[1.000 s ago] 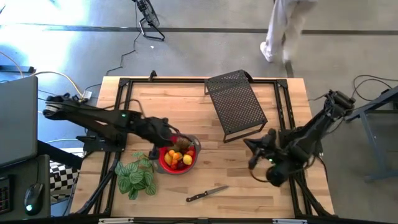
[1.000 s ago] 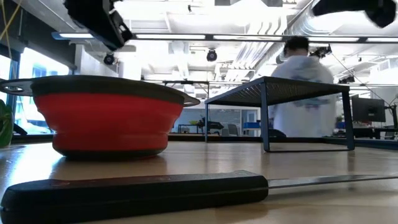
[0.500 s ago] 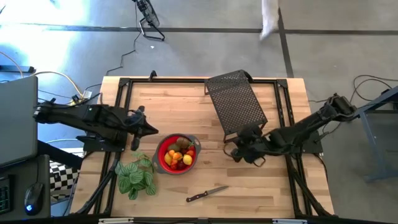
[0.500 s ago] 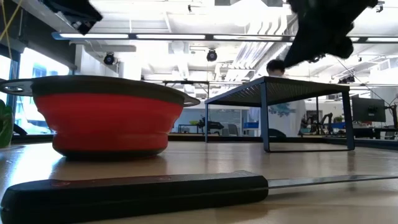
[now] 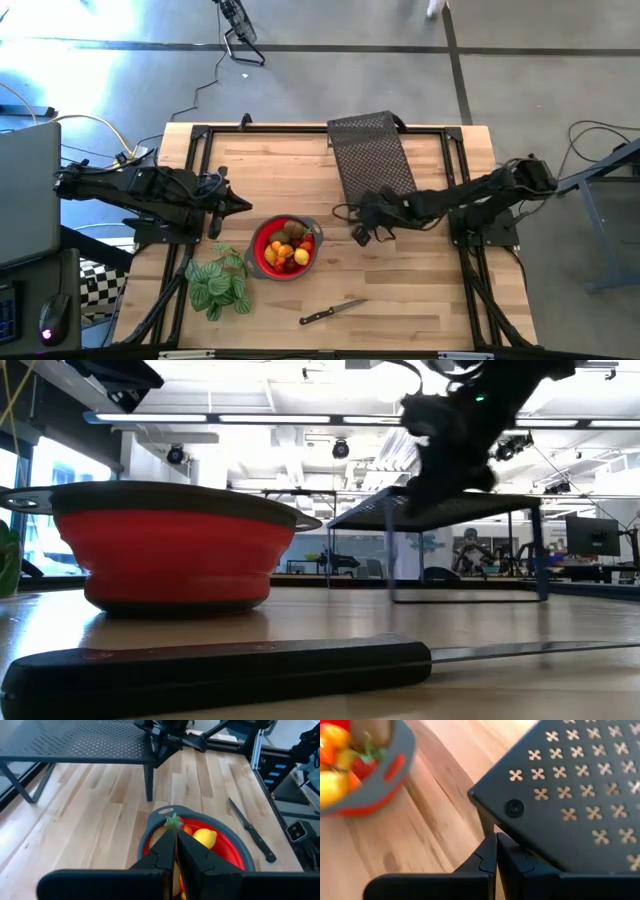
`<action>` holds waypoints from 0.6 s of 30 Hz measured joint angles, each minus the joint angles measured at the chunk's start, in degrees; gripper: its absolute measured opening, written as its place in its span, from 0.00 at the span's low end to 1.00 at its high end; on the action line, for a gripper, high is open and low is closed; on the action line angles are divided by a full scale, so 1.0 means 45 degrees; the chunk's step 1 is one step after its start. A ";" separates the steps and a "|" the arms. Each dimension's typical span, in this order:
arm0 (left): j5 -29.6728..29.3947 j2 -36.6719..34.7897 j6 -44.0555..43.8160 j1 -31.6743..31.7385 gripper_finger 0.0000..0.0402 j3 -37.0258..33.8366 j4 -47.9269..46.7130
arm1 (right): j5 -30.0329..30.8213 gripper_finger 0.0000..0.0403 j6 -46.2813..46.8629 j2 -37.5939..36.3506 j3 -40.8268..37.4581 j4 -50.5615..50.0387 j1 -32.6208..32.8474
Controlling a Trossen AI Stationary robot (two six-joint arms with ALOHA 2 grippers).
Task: Pick & Place Fruit
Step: Adjust the shelf
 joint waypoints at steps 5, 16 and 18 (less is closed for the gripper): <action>-0.0101 0.0189 0.0000 0.0000 0.04 0.0004 -0.0015 | -0.0125 0.01 -0.1261 0.0493 0.0019 0.1927 -0.0795; -0.0160 0.0358 0.0005 0.0000 0.04 0.0010 -0.0023 | 0.0381 0.01 -0.1594 0.0562 -0.0025 0.2577 -0.1256; -0.0158 0.0339 0.0005 0.0000 0.04 0.0010 -0.0020 | 0.0534 0.01 -0.1573 0.0489 -0.0030 0.2629 -0.0969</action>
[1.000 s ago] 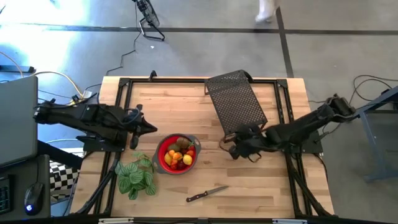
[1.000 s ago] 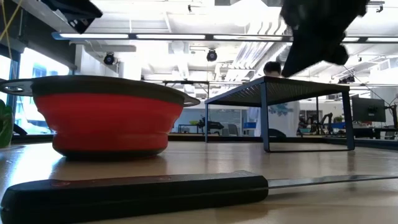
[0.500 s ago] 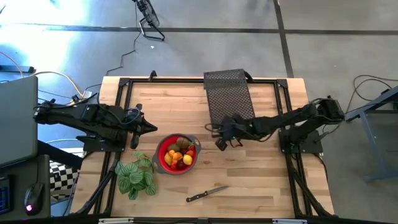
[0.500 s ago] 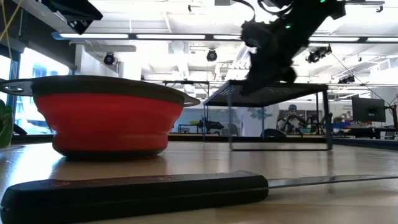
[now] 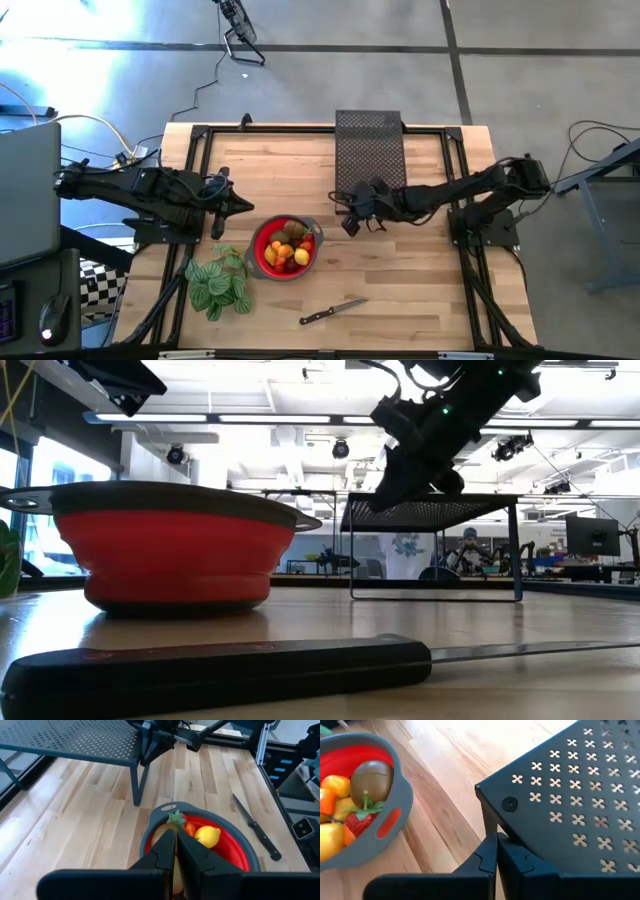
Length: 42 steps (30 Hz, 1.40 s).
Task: Pick & Place Fruit
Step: Adjust the shelf, then put the strainer bowl on the shelf
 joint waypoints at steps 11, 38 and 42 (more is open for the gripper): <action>0.0692 0.0056 -0.0112 0.0005 0.04 0.0005 -0.0906 | 0.0421 0.01 0.2219 -0.0466 0.0005 0.1350 0.2408; 0.4408 0.1275 -0.7604 -0.0005 0.01 0.0005 -0.2540 | 0.3589 0.01 0.6073 0.2348 0.0019 0.3734 0.4329; 0.4407 0.1672 -0.6770 -0.0001 0.00 0.0010 -0.2407 | 0.3903 0.01 0.6774 0.2639 0.0019 0.3890 0.4342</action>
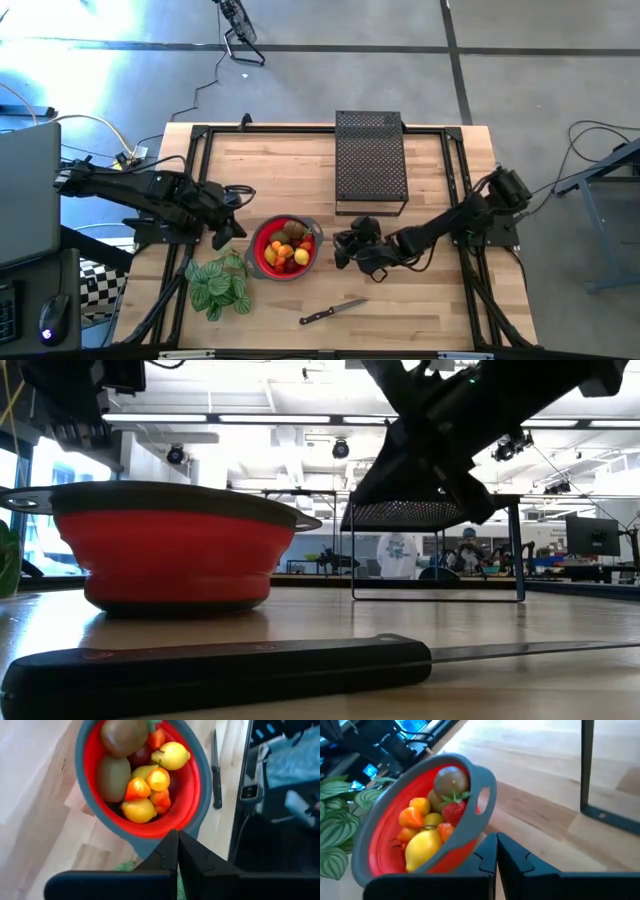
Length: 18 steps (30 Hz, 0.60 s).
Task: Pick & Place Fruit
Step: Put the strainer bowl on the shelf
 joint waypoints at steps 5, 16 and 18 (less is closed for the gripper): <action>-0.1226 0.0007 0.2252 0.0001 0.00 0.0000 0.0102 | -0.0052 0.01 0.0936 0.0023 0.0000 0.0150 0.0122; -0.2300 -0.0533 0.4910 0.0006 0.00 0.0010 0.0180 | -0.1525 0.01 0.2201 0.0226 -0.0006 0.1651 0.0068; -0.2332 -0.0533 0.4935 0.0006 0.00 0.0010 0.0133 | -0.1714 0.01 0.2643 0.0465 0.0010 0.1808 -0.0073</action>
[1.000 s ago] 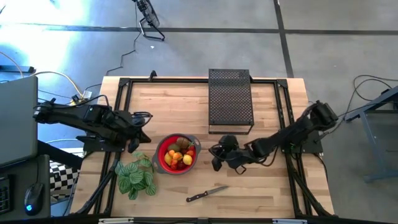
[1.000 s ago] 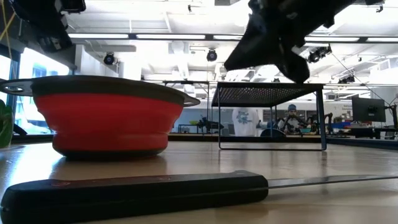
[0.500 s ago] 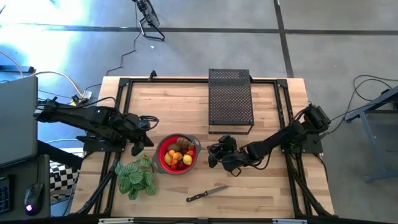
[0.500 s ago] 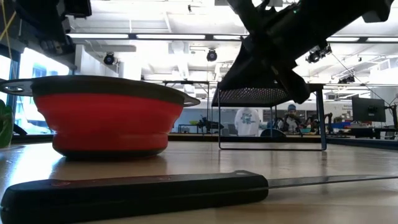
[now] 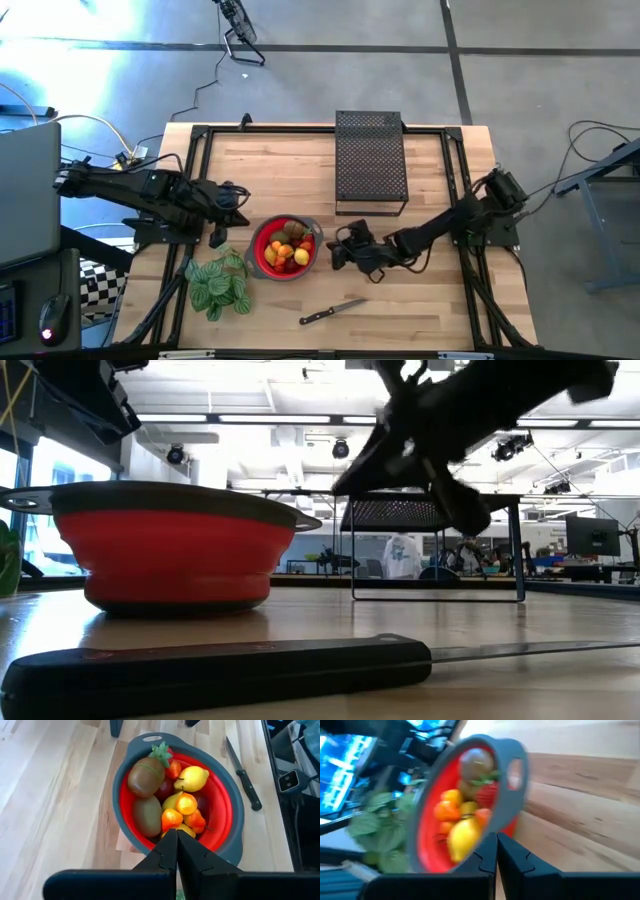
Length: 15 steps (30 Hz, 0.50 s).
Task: Pick & Place Fruit
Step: Put the strainer bowl on the shelf
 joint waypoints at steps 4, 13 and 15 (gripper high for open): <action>-0.0018 0.0000 0.0549 0.0000 0.00 0.0000 -0.0005 | -0.0486 0.08 0.0620 0.0624 -0.0004 0.0810 -0.0107; -0.0069 -0.0005 0.1348 0.0000 0.00 0.0000 -0.1438 | 0.0130 0.40 0.1847 0.1297 -0.0005 0.2740 0.0253; -0.0115 -0.0005 0.1412 0.0000 0.00 0.0000 -0.1510 | 0.0088 0.45 0.1823 0.1302 -0.0005 0.3023 0.0254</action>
